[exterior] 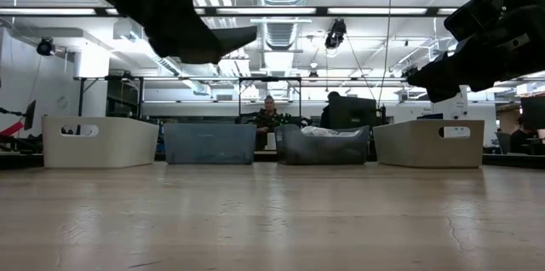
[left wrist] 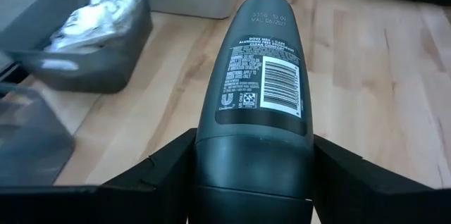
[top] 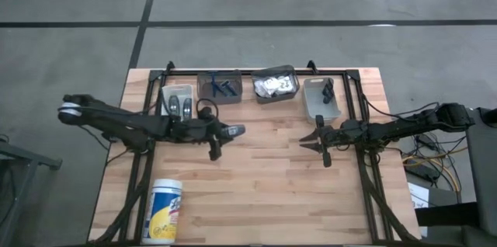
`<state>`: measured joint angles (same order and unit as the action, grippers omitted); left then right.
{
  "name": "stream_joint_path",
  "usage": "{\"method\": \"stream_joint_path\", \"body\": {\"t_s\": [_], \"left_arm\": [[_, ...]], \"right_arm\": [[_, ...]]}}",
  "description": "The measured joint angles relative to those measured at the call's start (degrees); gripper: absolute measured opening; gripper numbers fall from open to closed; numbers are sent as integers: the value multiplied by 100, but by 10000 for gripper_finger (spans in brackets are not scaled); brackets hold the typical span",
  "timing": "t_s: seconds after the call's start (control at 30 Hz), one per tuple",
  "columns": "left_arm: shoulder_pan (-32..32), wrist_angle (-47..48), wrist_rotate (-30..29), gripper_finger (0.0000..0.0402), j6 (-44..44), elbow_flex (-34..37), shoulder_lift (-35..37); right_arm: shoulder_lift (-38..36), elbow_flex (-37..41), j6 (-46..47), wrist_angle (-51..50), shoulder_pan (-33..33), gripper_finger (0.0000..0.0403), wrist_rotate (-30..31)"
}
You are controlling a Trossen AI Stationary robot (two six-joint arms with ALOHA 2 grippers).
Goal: Pick & Place Travel size toiletries
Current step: Put the black deodorant into the white bin
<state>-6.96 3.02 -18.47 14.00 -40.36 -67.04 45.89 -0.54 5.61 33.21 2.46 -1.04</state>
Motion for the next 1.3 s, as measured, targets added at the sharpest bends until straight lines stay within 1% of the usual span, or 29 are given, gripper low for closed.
{"method": "stream_joint_path", "body": {"t_s": [0.13,0.37,0.5,0.63,0.7,0.9,1.03,1.23,1.3], "left_arm": [[0,62,-408,232,465,129,297],[24,1085,-1149,232,1597,131,729],[51,1693,-1568,232,2315,118,850],[95,2052,-1986,232,2856,118,908],[134,2185,-2107,232,3030,118,906],[429,2526,-2150,231,3403,116,906],[758,2751,-1946,226,3499,107,904],[1265,2993,-1817,226,3474,86,902],[1429,3084,-1646,226,3509,74,902]], "right_arm": [[0,0,19,2,1,93,0],[0,0,21,2,0,115,1],[0,0,5,2,0,126,2],[0,0,12,4,0,138,2],[0,0,-2,2,2,144,0],[0,2,-2,2,2,160,2],[0,2,24,2,0,171,1],[0,0,18,3,1,185,2],[0,0,20,2,2,189,0]]}}
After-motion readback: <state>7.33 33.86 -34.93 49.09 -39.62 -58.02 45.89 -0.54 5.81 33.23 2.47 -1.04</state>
